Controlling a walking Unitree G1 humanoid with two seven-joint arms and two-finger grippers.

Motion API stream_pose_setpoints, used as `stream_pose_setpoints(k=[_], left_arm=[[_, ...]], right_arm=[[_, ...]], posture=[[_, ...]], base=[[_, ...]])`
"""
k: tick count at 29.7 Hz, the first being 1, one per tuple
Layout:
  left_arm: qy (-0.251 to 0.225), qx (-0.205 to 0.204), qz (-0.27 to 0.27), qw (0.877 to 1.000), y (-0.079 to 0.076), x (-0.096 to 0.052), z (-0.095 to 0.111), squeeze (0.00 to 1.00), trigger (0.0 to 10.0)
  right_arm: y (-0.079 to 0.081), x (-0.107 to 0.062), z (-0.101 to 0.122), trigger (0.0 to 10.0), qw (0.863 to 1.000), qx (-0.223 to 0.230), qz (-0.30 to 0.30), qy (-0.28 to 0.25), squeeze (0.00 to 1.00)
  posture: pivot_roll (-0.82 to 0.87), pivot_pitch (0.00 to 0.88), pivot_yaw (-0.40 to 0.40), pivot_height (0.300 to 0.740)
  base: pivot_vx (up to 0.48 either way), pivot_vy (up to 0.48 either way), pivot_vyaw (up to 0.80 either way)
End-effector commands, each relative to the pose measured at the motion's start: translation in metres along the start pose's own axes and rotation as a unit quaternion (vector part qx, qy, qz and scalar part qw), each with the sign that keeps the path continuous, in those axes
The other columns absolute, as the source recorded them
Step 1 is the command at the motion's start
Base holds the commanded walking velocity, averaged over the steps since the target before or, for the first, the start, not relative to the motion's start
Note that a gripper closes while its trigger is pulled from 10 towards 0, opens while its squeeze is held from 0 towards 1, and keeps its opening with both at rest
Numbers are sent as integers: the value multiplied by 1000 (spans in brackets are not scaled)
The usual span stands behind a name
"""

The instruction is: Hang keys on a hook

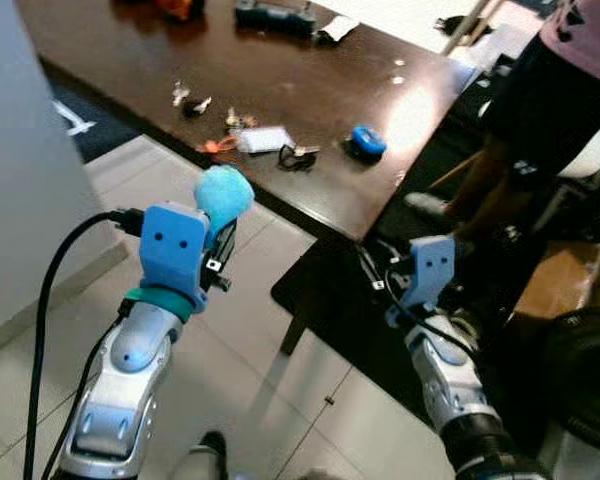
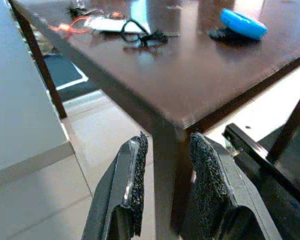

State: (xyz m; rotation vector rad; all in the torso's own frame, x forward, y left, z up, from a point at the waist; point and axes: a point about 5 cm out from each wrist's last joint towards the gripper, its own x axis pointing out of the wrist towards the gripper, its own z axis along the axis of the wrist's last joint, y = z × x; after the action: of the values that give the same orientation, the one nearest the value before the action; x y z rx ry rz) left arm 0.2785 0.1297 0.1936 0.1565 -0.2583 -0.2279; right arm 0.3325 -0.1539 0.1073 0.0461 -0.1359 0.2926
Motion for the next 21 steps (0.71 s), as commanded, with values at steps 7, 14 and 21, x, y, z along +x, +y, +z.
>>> stream_pose_setpoints(k=[7,14,21], left_arm=[[58,25,-14,998,-4,-8,-31,0,10000],[209,56,-37,976,-4,-40,-109,0,10000],[404,52,-36,912,-3,-109,-193,0,10000]], right_arm=[[7,-23,-42,10000,995,-7,27,96,0],[26,-61,-89,10000,978,-27,66,198,0],[35,-117,-140,10000,933,17,37,356,0]], posture=[[47,106,-77,740],[48,106,-76,740],[35,108,-74,740]], base=[[-240,0,0],[0,0,0],[0,0,0]])
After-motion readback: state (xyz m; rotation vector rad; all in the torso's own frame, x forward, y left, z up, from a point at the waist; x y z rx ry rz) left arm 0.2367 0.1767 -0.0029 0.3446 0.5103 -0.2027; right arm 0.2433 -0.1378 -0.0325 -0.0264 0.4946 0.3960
